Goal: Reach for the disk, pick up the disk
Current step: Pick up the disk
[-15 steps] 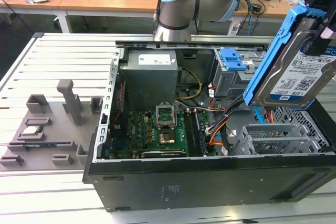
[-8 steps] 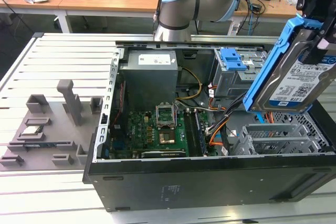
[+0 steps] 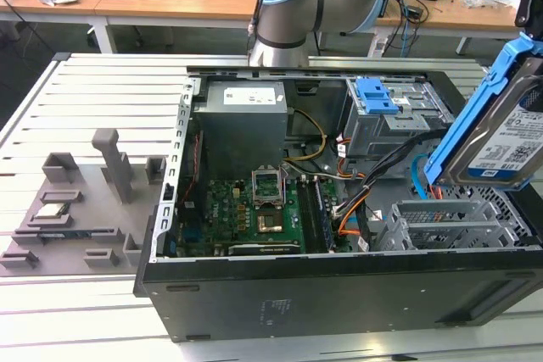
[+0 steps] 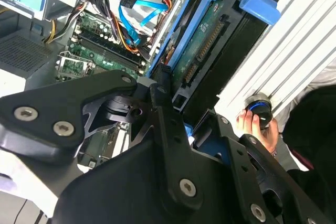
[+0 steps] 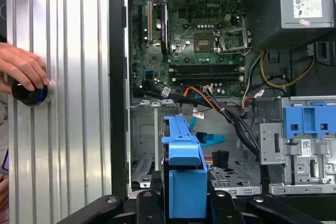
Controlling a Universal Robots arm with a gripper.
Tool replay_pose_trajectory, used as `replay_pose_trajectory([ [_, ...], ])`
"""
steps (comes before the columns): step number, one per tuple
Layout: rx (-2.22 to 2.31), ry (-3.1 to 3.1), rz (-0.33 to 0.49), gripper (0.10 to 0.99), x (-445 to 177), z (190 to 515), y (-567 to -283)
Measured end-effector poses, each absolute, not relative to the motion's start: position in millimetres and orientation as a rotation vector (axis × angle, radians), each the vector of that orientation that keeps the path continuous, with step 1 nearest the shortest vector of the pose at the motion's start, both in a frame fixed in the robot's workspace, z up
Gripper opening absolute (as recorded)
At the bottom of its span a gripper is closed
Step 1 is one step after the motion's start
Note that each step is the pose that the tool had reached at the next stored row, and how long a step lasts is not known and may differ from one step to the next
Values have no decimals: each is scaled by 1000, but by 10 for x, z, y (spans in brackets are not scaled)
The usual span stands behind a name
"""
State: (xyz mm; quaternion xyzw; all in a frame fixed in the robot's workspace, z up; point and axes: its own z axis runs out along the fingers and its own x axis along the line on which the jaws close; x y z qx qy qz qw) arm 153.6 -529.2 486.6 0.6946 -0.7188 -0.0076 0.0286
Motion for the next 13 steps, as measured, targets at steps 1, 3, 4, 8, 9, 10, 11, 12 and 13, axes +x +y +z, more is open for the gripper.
replay_pose_trajectory([
  [1,2143,-2218,-23,365,1538,4859,-5292],
  [3,2143,-2218,-23,365,1542,4839,-5292],
  [4,2143,-2218,-23,365,1543,4832,-5292],
  [8,2143,-2218,-23,365,1544,4791,-5292],
  [9,2143,-2218,-23,365,1544,4775,-5292],
  [10,2143,-2218,-23,365,1544,4761,-5292],
  [11,2143,-2218,-23,365,1544,4750,-5292],
  [12,2143,-2218,-23,365,1544,4743,-5292],
  [13,2143,-2218,-23,365,1544,4733,-5292],
])
